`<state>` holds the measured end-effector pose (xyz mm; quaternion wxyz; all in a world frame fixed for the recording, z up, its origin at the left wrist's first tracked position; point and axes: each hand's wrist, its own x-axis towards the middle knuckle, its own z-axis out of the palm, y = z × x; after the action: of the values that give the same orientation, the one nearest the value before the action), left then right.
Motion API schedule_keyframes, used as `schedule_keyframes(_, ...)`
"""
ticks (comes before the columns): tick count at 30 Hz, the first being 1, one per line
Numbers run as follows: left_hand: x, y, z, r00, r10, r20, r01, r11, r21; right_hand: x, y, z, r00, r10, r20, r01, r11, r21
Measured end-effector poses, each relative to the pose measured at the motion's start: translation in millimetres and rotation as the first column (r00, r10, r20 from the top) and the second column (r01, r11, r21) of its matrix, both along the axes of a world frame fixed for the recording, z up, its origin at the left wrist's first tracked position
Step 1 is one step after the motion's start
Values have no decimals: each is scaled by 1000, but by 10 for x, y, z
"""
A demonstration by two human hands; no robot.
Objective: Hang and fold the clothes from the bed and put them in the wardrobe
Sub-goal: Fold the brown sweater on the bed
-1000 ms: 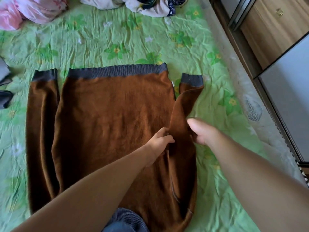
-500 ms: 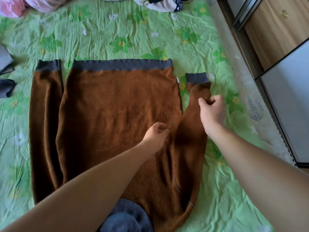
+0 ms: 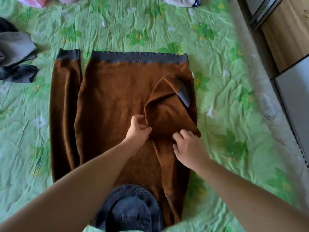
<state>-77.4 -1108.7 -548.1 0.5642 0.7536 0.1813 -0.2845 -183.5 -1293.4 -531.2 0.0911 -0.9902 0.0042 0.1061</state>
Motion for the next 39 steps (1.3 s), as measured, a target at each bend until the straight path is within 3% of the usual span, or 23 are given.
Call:
schedule_keyframes(2, -80, -13, 15, 985, -156, 68, 153, 987, 43, -304, -47, -65, 1000, 23, 12, -22, 998, -60)
schedule_keyframes(4, -162, -34, -5, 943, -319, 100, 308, 945, 108, -420, -64, -102, 983, -183, 15, 181, 981, 75)
schedule_keyframes(6, -216, -44, -27, 907, -415, 72, 398, 901, 174, -402, -52, -131, 866, -497, -58, 487, 811, 323)
schedule_keyframes(8, -242, -32, -32, 898, -440, 24, 426, 881, 207, -296, -106, -185, 748, -635, -194, 642, 617, 456)
schedule_keyframes(9, -249, -24, -30, 897, -442, 15, 428, 876, 221, -230, -162, -208, 717, -653, -243, 678, 571, 464)
schedule_keyframes(11, -259, 6, -15, 899, -436, 40, 412, 874, 258, -93, -276, -210, 711, -664, -231, 689, 593, 416)
schedule_keyframes(13, -267, 43, -6, 886, -459, 71, 415, 851, 323, 26, -366, -215, 777, -609, -158, 621, 704, 345)
schedule_keyframes(17, -250, 56, 6, 828, -551, 101, 462, 773, 435, 145, -474, -219, 899, -398, -181, 419, 903, 97)
schedule_keyframes(20, -203, 16, 50, 788, -604, 116, 492, 732, 471, 254, -536, -204, 910, -384, -153, 387, 922, -14)
schedule_keyframes(26, 74, -124, 148, 690, -713, 120, 472, 570, 672, 832, -584, -184, 888, -436, -145, 458, 868, 191)
schedule_keyframes(30, 389, -236, 180, 654, -754, 61, 514, 502, 695, 1193, -592, -228, 940, -300, -164, 317, 944, 94)
schedule_keyframes(33, 607, -301, 148, 630, -776, 35, 512, 449, 732, 1457, -559, -182, 937, -314, -153, 333, 936, 113)
schedule_keyframes(36, 837, -328, 111, 653, -751, 98, 461, 497, 735, 1917, -517, 13, 930, -360, -77, 363, 867, 341)
schedule_keyframes(39, 1043, -301, 69, 745, -652, 141, 390, 598, 700, 2517, -370, 286, 960, -275, -45, 247, 767, 592)
